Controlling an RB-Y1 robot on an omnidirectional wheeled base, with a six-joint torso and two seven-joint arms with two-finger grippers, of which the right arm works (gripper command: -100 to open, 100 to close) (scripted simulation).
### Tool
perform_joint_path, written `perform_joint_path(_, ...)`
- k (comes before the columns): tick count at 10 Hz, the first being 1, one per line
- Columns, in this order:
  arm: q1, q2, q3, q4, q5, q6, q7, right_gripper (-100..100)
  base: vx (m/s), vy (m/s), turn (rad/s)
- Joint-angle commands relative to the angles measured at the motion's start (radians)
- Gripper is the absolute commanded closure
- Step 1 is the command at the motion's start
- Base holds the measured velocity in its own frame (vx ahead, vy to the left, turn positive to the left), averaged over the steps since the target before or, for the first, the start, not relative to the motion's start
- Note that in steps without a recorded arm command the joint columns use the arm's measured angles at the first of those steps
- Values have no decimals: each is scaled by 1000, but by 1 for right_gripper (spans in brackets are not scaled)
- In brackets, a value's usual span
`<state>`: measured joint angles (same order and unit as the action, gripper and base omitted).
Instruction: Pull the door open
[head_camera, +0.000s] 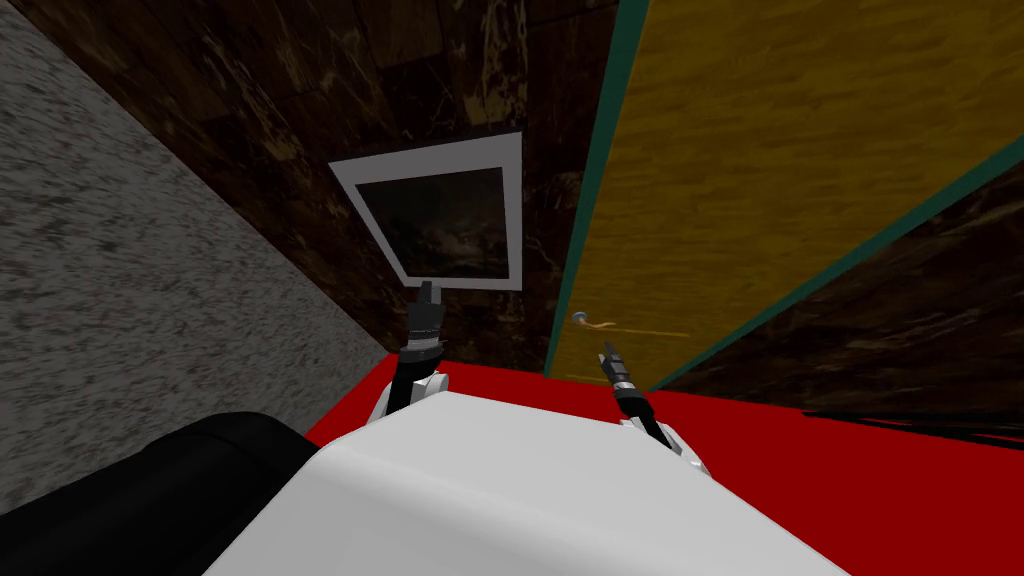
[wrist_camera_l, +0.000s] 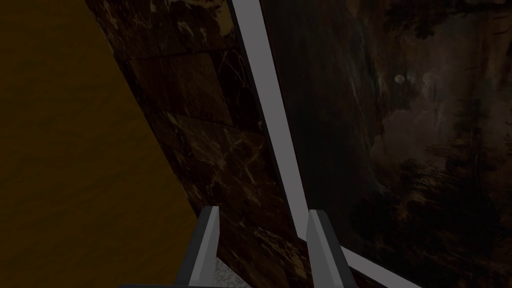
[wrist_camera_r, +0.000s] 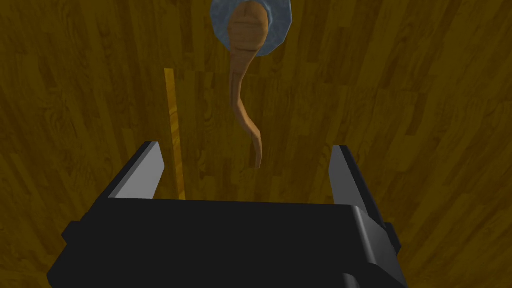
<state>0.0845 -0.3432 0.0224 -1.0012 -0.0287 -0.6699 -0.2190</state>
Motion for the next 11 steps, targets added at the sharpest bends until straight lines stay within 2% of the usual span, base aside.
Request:
perform_joint_path(1, -6, 0, -19, 17, -8, -3, 6, -100, 22, -8, 197)
perform_joint_path(3, -14, -1, -45, 41, -19, -7, 13, -100, 58, -8, 239)
perform_joint_path(4, -24, -1, -76, 70, -33, -11, 23, -100, 89, -24, 307)
perform_joint_path(5, -24, -1, -76, 70, -33, -11, 23, -100, 74, -18, 136)
perform_joint_path(6, -29, -1, -93, 85, -40, -14, 28, -100, 54, -10, 126)
perform_joint_path(7, -40, -1, -128, 116, -55, -19, 38, -100, 86, -30, 360)
perform_joint_path(8, -40, -1, -128, 116, -55, -19, 38, -100, 72, -41, 161)
perform_joint_path(11, -54, -2, -173, 158, -75, -26, 52, -100, 52, -24, 163)
